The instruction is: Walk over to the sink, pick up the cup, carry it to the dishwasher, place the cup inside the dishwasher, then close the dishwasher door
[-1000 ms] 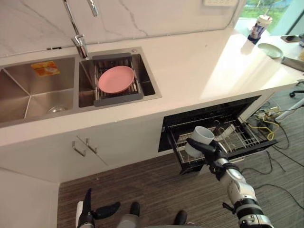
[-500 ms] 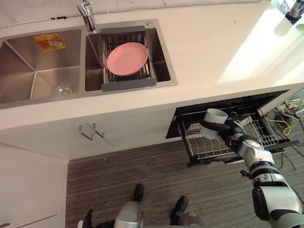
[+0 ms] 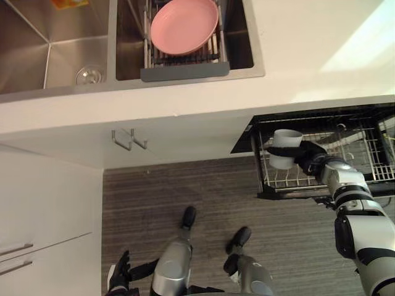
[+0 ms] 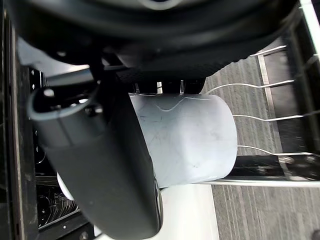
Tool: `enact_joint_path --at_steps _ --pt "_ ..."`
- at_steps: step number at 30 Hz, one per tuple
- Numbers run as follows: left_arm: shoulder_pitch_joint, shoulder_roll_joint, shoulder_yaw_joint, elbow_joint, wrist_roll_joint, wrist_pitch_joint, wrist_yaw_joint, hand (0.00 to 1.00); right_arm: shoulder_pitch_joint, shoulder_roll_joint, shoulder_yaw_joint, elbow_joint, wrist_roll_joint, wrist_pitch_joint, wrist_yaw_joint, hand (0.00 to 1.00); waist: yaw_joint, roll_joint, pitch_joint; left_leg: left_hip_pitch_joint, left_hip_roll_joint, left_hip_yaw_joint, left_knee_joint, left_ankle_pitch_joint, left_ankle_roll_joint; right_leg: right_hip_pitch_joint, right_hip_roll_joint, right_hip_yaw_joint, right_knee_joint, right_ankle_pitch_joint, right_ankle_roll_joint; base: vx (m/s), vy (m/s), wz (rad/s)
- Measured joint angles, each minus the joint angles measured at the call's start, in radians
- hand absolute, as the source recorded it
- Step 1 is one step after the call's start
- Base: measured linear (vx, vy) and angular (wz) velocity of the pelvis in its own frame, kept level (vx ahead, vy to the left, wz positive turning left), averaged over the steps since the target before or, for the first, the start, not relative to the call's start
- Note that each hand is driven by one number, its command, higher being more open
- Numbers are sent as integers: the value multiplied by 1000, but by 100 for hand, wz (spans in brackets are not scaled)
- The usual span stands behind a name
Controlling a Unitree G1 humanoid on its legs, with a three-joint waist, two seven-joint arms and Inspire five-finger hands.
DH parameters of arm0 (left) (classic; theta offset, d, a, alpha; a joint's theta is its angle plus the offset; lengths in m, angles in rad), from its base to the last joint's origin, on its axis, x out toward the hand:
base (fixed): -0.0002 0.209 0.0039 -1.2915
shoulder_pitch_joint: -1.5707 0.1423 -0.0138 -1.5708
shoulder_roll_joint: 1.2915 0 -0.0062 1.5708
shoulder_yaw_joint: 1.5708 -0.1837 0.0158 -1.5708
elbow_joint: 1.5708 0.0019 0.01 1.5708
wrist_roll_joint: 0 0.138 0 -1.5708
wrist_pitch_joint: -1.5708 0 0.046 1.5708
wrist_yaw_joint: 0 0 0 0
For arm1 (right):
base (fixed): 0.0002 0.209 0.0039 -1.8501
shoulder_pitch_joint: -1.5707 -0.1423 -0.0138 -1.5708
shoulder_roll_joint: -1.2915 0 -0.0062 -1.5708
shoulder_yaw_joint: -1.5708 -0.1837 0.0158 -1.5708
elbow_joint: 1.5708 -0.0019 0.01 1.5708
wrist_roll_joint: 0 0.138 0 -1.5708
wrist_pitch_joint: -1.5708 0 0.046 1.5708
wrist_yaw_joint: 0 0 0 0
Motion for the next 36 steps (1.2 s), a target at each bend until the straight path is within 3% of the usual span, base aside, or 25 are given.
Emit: enact_joint_path --at_steps 2,7,24,25,36 --pt "-2 9 -18 -12 -13 5 -1 100 -48 -25 0 4 -11 0 -11 0 4 19 12 -14 -4 -7 6 0 0 -10 -4 -5 5 0 0 11 10 9" --pt "-6 16 -23 -26 -42 29 -1 100 -107 -56 -3 36 -57 5 -15 0 26 36 21 -43 -4 -10 10 2 1 -45 -9 -6 29 -9 -5 2 0 1" --pt "-13 29 -88 -91 -71 71 -25 100 -125 -60 -51 109 -107 59 -7 0 53 37 22 -64 -4 -19 0 13 -1 -80 -21 -10 74 -34 -6 0 0 1" --pt "-16 29 -88 -92 -71 81 -25 100 -126 -60 -67 109 -107 63 -9 100 54 37 22 -68 -4 -19 -1 14 -1 -87 -23 -10 80 -37 -6 0 0 0" --pt "-41 29 -93 -112 -91 100 -24 100 -126 -54 -80 106 -75 73 -74 100 70 38 21 -66 -2 -18 -14 19 -6 -91 -25 -13 89 -43 -7 0 0 0"
